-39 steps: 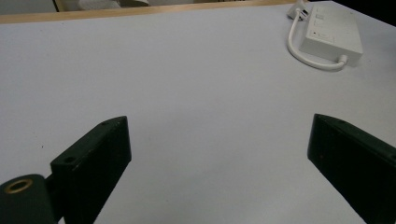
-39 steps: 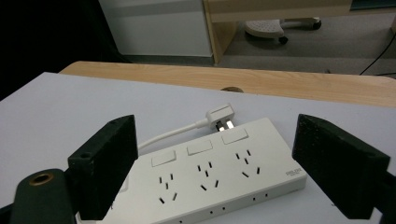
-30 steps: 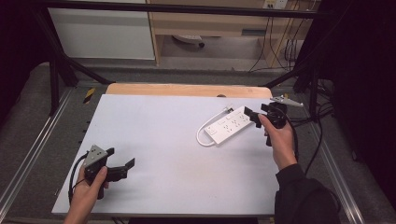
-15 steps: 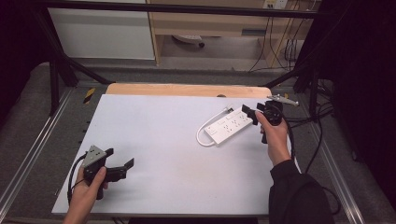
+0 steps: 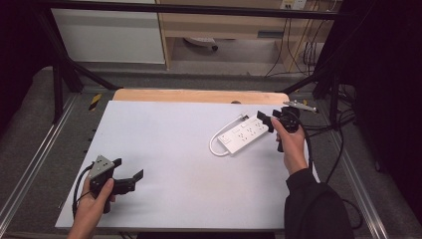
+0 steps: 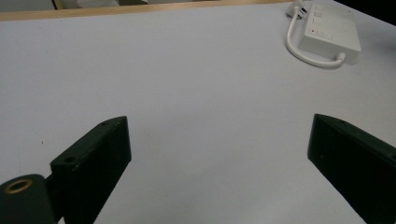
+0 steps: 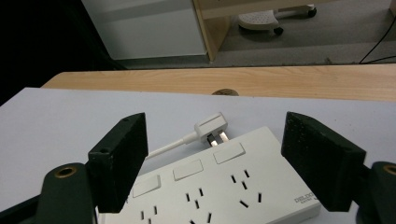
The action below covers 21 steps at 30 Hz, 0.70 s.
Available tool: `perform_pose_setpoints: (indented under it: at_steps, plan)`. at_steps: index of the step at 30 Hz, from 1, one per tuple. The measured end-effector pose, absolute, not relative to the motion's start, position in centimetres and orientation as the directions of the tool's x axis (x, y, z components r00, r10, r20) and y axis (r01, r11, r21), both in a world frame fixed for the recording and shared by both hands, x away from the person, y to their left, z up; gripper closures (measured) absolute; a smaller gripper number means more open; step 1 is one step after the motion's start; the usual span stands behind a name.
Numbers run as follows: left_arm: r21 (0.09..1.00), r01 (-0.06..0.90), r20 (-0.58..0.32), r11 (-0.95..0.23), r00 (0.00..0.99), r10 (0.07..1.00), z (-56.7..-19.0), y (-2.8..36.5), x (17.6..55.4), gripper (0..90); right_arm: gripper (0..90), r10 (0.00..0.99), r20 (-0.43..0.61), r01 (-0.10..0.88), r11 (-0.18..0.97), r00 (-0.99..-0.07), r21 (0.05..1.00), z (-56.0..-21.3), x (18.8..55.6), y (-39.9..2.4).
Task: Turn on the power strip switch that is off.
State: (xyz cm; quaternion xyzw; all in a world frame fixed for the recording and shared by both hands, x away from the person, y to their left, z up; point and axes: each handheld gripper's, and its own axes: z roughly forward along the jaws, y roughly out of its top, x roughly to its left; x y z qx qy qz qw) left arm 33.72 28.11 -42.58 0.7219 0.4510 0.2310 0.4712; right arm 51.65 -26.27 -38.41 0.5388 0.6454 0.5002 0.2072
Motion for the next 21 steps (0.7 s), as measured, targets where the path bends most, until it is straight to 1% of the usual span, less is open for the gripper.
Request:
perform_pose_setpoints:
  at_steps: [9, 16, 21]
  plan:
    - [0.887, 0.437, -0.093, -0.15, 0.488, 0.868, -42.6, 28.1, 33.7, 6.0, 23.4, 0.91, 0.261, 0.502, -0.069, -0.322, 0.862, -38.8, 52.3, -26.2]
    - [0.887, 0.436, -0.092, -0.151, 0.488, 0.868, -42.6, 28.1, 33.7, 6.0, 26.4, 0.916, 0.247, 0.508, -0.057, -0.316, 0.86, -39.1, 52.8, -25.9]
    - [0.888, 0.434, -0.089, -0.154, 0.49, 0.867, -42.6, 28.1, 33.7, 5.9, 30.5, 0.918, 0.248, 0.509, -0.06, -0.309, 0.858, -39.4, 53.1, -25.7]
